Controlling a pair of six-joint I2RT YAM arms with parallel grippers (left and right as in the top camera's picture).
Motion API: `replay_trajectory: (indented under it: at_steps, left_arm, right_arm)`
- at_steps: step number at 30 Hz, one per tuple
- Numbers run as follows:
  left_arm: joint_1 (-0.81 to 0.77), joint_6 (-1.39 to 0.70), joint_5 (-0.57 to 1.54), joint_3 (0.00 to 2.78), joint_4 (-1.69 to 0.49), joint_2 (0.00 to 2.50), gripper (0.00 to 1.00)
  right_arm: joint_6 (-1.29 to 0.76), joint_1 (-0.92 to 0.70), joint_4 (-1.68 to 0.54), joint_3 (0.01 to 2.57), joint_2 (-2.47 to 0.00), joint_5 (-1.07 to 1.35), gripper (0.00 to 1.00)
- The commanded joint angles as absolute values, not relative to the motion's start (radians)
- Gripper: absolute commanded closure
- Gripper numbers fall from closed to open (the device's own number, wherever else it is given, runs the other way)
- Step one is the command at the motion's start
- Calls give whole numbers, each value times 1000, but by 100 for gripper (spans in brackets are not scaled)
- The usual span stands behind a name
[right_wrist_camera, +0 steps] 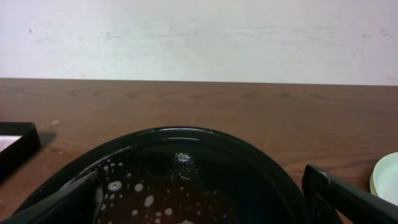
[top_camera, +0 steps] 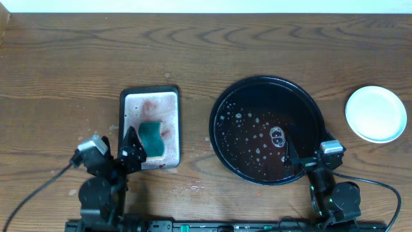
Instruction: Clean dirty plates on tray and stack at the side
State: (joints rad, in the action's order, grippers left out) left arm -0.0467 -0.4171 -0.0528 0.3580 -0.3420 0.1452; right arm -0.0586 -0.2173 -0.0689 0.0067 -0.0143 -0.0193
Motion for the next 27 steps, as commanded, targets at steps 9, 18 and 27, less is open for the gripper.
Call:
replay_trajectory:
  at_steps: [9,18,27]
  left_arm:
    - [-32,-404,-65,44,-58,1,18]
    - [-35,-408,-64,4,-66,1,17]
    - [-35,-408,-64,4,-66,4,17]
  right_arm:
    - [-47,-209,-72,6,-11,-25,1]
    - [-47,-209,-72,6,-11,-25,1]
    - [-47,-209,-72,6,-11,-25,1]
